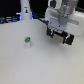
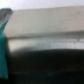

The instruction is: Open the kcup holder, insert the kcup into the holder, and close the kcup holder

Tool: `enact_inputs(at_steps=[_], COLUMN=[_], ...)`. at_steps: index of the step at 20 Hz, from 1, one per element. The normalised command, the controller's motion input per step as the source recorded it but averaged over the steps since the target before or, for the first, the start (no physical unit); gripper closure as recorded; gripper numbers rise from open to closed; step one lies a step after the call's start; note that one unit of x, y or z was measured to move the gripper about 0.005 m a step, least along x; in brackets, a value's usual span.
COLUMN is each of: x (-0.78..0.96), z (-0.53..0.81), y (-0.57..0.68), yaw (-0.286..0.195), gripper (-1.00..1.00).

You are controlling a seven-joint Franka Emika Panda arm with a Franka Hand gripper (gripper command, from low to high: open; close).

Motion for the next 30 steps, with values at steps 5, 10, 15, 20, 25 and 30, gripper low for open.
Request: enact_inputs(at_steps=[5, 10, 15, 20, 25, 30], x=[0.58, 0.49, 0.01, 0.00, -0.16, -0.39], z=[0.13, 0.08, 0.04, 0.33, 0.29, 0.21], y=[-0.59, -0.49, -0.06, -0.09, -0.33, -0.46], yaw=[-0.036, -0.031, -0.005, -0.053, -0.132, -0.184], gripper=[1.00, 1.00, -1.00, -1.00, -1.00, -1.00])
